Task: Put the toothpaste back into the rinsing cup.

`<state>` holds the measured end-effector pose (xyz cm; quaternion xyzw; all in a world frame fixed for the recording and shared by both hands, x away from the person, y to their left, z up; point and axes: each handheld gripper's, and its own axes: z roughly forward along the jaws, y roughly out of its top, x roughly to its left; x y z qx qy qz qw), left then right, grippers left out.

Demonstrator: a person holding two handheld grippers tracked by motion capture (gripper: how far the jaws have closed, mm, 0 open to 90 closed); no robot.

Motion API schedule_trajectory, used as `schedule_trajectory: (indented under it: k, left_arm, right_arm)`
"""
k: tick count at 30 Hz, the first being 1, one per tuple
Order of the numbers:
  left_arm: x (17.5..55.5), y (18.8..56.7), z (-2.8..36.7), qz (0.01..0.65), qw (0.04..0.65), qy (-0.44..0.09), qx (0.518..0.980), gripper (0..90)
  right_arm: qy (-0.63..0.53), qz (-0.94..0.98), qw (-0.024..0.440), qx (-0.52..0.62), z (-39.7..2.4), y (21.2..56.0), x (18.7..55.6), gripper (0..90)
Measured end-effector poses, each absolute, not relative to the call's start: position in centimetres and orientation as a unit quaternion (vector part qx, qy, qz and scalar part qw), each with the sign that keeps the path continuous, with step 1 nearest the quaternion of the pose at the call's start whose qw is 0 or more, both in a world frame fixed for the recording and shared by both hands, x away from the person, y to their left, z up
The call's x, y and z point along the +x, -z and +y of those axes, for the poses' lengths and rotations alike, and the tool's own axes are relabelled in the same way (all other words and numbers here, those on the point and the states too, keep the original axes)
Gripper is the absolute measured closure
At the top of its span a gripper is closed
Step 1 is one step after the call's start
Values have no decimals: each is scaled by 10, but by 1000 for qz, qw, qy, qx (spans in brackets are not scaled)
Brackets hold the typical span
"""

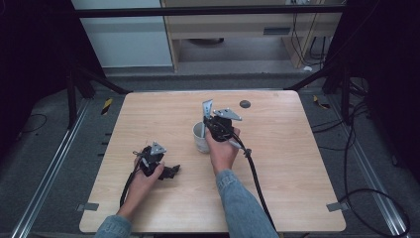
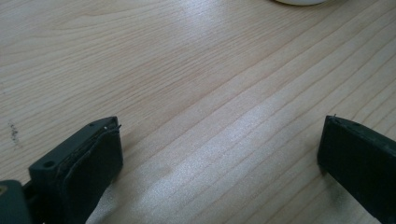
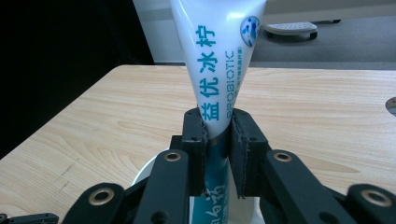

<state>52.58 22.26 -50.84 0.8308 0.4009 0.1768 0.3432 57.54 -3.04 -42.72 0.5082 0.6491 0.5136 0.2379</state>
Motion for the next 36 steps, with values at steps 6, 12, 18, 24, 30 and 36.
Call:
schedule_trajectory:
  k: [6, 12, 18, 24, 30, 36]
  left_arm:
    - [526, 508, 223, 401, 343, -177, 831, 0]
    - [526, 508, 223, 401, 343, -177, 831, 0]
    - [526, 508, 223, 401, 343, -177, 831, 0]
    - [526, 508, 223, 400, 343, -177, 831, 0]
    - [526, 508, 223, 400, 343, -177, 831, 0]
    - [526, 508, 223, 400, 343, -177, 831, 0]
  right_arm:
    - [-514, 650, 241, 506, -30, 427, 574, 758]
    - [-513, 652, 240, 504, -31, 427, 574, 754]
    - [-512, 652, 241, 505, -31, 428, 573, 741]
    - [-512, 653, 239, 504, -32, 427, 573, 738]
    - [-512, 652, 239, 505, -32, 427, 573, 729]
    - [-511, 654, 239, 504, -32, 428, 573, 712]
